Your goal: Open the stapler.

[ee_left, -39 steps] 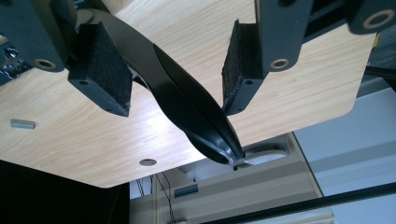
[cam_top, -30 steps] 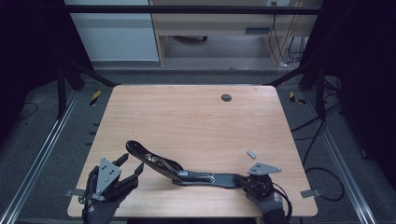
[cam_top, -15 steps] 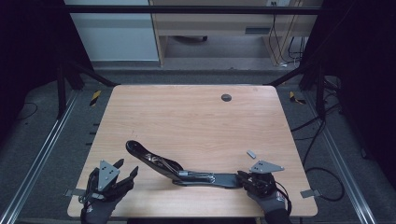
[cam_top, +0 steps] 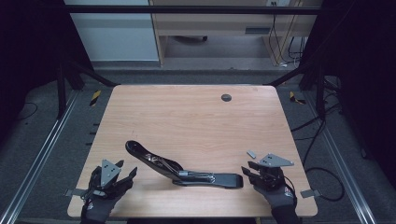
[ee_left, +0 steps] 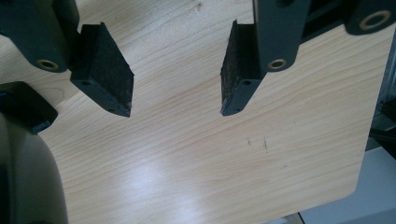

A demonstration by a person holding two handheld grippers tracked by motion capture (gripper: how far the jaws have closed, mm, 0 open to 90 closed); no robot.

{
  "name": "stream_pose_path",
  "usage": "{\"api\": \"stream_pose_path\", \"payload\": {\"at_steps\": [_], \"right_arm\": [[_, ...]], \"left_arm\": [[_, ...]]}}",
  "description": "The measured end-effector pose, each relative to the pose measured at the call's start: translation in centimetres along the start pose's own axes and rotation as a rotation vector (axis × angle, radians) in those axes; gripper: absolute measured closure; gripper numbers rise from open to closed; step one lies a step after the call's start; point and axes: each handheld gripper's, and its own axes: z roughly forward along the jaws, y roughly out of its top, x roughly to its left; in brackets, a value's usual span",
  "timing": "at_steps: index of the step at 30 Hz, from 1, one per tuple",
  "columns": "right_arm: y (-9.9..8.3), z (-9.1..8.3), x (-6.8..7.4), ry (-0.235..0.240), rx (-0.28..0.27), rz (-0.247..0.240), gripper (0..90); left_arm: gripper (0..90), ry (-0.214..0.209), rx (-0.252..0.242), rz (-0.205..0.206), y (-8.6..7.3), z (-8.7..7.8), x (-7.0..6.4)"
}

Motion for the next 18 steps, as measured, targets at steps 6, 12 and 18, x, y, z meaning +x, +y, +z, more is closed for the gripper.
{"api": "stream_pose_path", "payload": {"at_steps": [6, 12, 18], "right_arm": [[1.6, -0.6, -1.0, -0.033, 0.001, -0.017, 62.3], [2.9, -0.9, -2.0, -0.056, 0.013, -0.025, 62.1], [3.9, -0.7, -3.2, -0.086, 0.051, -0.036, 61.8]], "left_arm": [[43.9, -0.004, 0.024, 0.004, -0.2, 0.3, 0.3], [43.9, -0.007, 0.028, -0.004, -0.3, 0.5, 0.5], [43.9, -0.007, 0.028, -0.005, -0.3, 0.5, 0.6]]}}
